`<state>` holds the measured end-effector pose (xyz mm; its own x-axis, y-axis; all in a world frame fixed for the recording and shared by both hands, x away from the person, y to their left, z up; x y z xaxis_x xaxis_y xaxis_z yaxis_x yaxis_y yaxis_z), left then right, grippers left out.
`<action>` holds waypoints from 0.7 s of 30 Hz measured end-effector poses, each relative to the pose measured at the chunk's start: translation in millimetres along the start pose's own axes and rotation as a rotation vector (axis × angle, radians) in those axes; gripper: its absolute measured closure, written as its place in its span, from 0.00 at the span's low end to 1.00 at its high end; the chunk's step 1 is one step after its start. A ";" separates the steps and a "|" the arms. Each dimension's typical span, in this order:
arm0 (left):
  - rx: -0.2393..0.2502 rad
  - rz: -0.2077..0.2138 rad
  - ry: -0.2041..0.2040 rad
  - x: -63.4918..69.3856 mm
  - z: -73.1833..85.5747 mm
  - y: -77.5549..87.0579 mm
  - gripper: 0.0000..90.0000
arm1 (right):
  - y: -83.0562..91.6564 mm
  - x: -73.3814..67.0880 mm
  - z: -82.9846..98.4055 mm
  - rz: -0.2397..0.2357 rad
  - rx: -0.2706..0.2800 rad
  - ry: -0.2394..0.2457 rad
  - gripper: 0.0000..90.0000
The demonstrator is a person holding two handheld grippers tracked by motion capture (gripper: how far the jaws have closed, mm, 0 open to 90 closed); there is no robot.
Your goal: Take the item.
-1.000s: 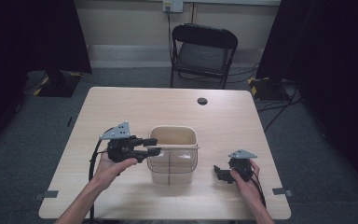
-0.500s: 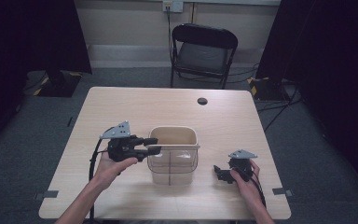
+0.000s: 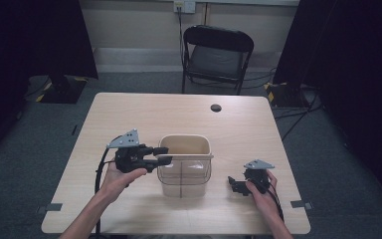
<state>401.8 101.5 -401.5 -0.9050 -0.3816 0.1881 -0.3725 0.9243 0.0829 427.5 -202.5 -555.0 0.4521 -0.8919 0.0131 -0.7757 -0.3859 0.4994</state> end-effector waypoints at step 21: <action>0.002 -0.004 0.002 -0.1 -0.2 -0.1 0.66 | 0.0 0.0 0.0 -0.001 0.000 0.000 0.13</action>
<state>402.0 101.5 -401.4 -0.9032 -0.3850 0.1899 -0.3762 0.9229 0.0819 427.5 -202.5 -555.0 0.4532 -0.8913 0.0125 -0.7750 -0.3871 0.4995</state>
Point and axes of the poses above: each handheld gripper's, and its own axes: y roughly backward along the jaws, z roughly out of its underside, x roughly to its right, the point moved 8 cm from there along -y, roughly forward along the jaws, and after that the axes turned 13 degrees about x, right-handed, at the moved point
